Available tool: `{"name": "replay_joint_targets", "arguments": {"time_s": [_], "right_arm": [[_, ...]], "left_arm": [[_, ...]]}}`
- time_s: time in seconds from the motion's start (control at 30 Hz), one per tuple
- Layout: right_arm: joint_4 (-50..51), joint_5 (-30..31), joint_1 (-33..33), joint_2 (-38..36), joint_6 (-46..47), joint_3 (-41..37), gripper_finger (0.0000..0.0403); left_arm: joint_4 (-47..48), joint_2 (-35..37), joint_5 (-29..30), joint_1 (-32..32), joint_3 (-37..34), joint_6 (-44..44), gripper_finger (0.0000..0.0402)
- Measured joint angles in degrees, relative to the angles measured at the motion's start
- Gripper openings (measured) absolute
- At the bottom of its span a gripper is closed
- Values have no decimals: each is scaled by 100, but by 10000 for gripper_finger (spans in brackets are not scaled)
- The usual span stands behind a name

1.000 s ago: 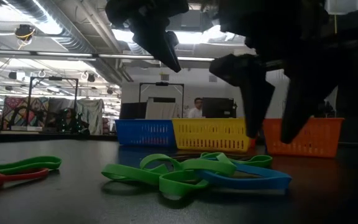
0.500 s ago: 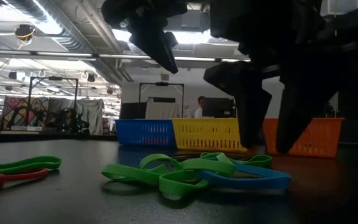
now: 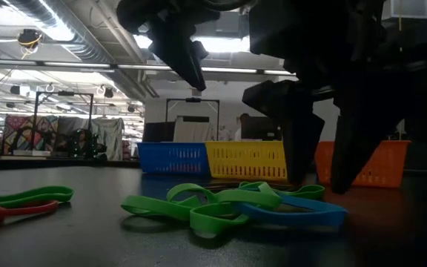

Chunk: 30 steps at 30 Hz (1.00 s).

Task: Sort rubber bands into baskets
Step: Put the green rubber band into the right blue basket

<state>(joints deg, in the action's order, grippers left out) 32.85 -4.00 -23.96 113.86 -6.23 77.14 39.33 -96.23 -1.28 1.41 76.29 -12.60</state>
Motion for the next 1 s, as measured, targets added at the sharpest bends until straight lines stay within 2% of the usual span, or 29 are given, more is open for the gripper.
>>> {"name": "replay_joint_targets", "arguments": {"time_s": [0.23, 0.43, 0.6, 0.73, 0.93, 1.0], "right_arm": [[-33, 35, 82, 37, 114, -175, 175], [-239, -397, 202, 13, 447, -354, 175], [-239, -386, 198, 13, 443, -356, 165], [-217, -308, 235, 15, 445, -358, 122], [-149, -321, 394, 20, 469, -361, 18], [-143, -401, 471, -9, 471, -367, 8]], "left_arm": [[393, 0, 0, 254, 0, 83, 127], [744, 0, 0, 554, 0, 74, 127], [769, 0, 2, 697, 0, 77, 127], [772, 0, 2, 750, 0, 79, 127], [903, 32, 2, 763, 0, 130, 127], [1045, 114, 2, 763, 0, 176, 127]]}}
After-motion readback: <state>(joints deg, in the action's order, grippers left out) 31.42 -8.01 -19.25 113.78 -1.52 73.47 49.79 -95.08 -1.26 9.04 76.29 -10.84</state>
